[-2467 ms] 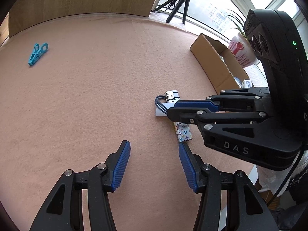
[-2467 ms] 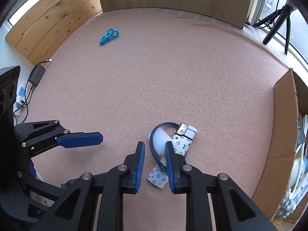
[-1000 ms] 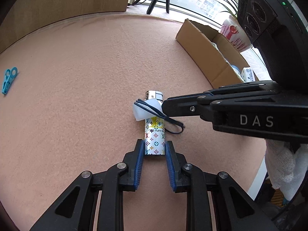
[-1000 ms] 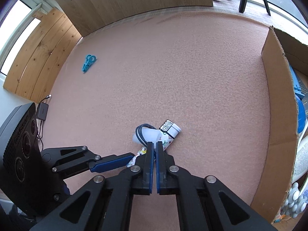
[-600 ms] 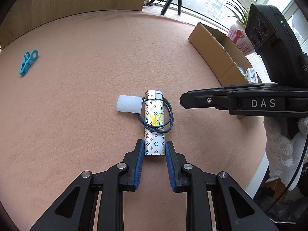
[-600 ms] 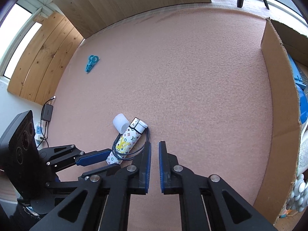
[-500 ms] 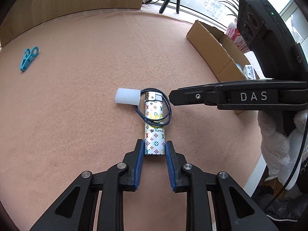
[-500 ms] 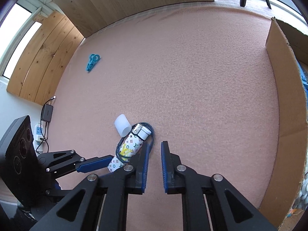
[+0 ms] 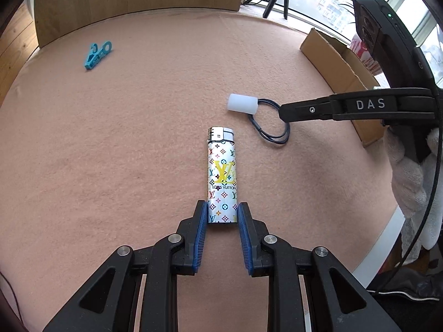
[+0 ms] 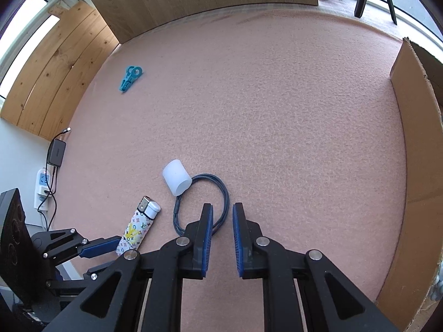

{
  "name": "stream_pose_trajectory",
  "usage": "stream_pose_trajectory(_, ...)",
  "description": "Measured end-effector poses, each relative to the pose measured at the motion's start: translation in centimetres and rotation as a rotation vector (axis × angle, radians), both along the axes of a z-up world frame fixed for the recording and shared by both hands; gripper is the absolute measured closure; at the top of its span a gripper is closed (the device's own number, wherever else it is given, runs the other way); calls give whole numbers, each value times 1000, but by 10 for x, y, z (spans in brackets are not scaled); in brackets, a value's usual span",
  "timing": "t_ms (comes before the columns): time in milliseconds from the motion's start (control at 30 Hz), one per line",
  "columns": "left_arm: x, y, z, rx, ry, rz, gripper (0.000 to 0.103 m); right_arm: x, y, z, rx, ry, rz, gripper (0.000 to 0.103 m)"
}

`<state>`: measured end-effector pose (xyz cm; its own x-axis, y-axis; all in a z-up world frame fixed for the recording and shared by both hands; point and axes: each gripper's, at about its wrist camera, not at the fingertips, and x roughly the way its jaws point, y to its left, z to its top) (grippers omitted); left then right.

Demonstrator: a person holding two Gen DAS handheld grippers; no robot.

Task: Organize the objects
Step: 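Close the left gripper on the lighter while the right gripper opens, then grasp the coiled black cable with the right gripper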

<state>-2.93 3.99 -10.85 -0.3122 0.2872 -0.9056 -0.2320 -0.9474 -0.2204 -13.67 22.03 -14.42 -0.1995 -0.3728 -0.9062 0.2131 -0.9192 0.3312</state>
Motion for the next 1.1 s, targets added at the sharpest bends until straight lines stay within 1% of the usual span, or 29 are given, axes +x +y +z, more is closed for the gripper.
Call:
stream_pose_trajectory(33, 0, 0, 0, 0, -1, 9, 76, 1, -3, 2, -14, 4, 10, 78)
stream_pose_trajectory(67, -1, -1, 0, 6, -2, 19, 75, 3, -7, 3, -21, 9, 24, 75)
stream_pose_trajectory(100, -3, -1, 2, 13, 1, 29, 67, 4, -13, 3, -23, 12, 44, 71)
stream_pose_trajectory(133, -4, -1, 3, 9, 12, 35, 56, 6, -18, 3, -18, 13, 65, 71)
stream_pose_trajectory(167, -4, -2, 3, -2, 28, 40, 53, 8, -24, 2, -9, 14, 87, 71)
stream_pose_trajectory(200, -6, -1, 4, -12, 39, 39, 52, 9, -31, 2, 4, 19, 106, 71)
stream_pose_trajectory(300, -10, 3, 1, -16, 35, 38, 52, 15, -45, -1, 53, 36, 158, 71)
stream_pose_trajectory(367, -12, 4, -2, -29, 33, 43, 52, 17, -49, -2, 75, 52, 165, 71)
stream_pose_trajectory(500, -10, 0, -2, -35, 41, 51, 52, 17, -48, -3, 80, 50, 166, 72)
stream_pose_trajectory(567, -10, 1, -2, -47, 43, 59, 56, 18, -48, -3, 105, 62, 183, 75)
stream_pose_trajectory(600, -10, 1, -2, -57, 45, 65, 60, 19, -49, -3, 119, 66, 192, 76)
stream_pose_trajectory(633, -11, 0, -2, -60, 45, 75, 65, 20, -50, -2, 138, 68, 198, 80)
stream_pose_trajectory(667, -11, -1, -2, -57, 44, 82, 67, 22, -50, -2, 162, 74, 204, 82)
stream_pose_trajectory(733, -6, -6, -1, -58, 45, 83, 77, 24, -51, -2, 205, 86, 218, 90)
stream_pose_trajectory(767, -5, -6, -1, -60, 46, 85, 77, 25, -50, -2, 218, 89, 221, 92)
stream_pose_trajectory(833, -5, -8, -2, -47, 41, 92, 78, 26, -45, -2, 223, 83, 217, 99)
stream_pose_trajectory(900, -4, -10, -1, -24, 33, 102, 78, 27, -38, -1, 214, 73, 204, 100)
stream_pose_trajectory(967, -4, -11, -2, 21, 16, 115, 78, 30, -28, 0, 199, 60, 185, 100)
stream_pose_trajectory(1033, 4, -17, 0, 57, 3, 122, 78, 33, -16, 0, 175, 46, 150, 100)
stream_pose_trajectory(1100, 8, -15, 1, 82, -5, 123, 78, 39, 0, 2, 136, 30, 107, 100)
